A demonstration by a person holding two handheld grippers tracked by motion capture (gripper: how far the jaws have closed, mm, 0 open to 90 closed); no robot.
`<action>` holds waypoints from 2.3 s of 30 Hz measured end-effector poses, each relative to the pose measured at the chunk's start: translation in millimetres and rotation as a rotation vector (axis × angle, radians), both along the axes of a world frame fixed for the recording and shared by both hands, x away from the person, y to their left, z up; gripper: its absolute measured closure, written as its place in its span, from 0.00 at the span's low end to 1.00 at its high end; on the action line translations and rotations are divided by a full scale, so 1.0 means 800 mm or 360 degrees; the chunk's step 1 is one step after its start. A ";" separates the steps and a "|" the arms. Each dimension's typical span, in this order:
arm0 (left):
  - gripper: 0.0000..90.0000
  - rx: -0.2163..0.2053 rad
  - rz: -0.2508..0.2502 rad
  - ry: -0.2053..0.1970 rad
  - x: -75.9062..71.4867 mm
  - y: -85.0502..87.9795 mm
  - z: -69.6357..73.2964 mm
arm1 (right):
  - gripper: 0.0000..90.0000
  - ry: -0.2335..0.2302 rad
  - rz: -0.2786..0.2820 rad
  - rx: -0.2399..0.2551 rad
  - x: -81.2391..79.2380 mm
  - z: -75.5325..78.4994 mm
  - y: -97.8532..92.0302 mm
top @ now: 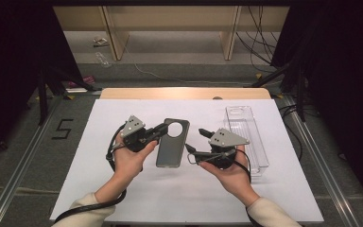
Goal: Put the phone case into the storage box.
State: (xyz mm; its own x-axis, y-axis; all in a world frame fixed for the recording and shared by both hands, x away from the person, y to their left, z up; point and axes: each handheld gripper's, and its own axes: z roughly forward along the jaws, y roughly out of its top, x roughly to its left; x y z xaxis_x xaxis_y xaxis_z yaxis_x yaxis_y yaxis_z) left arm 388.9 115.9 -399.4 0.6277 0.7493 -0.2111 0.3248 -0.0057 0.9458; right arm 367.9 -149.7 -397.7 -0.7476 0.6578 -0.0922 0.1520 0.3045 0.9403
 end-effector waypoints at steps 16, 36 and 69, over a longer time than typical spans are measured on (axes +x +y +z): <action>0.91 -0.0021 0.0004 -0.0012 -0.001 -0.001 0.002 | 0.37 0.0058 -0.0102 0.0097 0.028 0.003 0.000; 0.91 -0.0015 -0.0007 -0.0017 -0.002 -0.003 0.002 | 0.38 0.0096 -0.0125 0.0137 0.041 0.002 0.011; 0.91 -0.0013 -0.0009 -0.0023 -0.002 -0.004 0.002 | 0.66 0.0149 -0.0125 0.0188 0.048 -0.001 0.015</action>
State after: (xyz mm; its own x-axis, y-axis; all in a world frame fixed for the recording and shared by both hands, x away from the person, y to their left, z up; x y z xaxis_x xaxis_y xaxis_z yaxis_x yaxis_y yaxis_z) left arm 387.1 112.6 -397.9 0.6346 0.7442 -0.2084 0.3113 0.0007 0.9503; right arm 406.5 -137.3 -398.5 -0.6951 0.7167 0.0569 0.2599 0.1767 0.9493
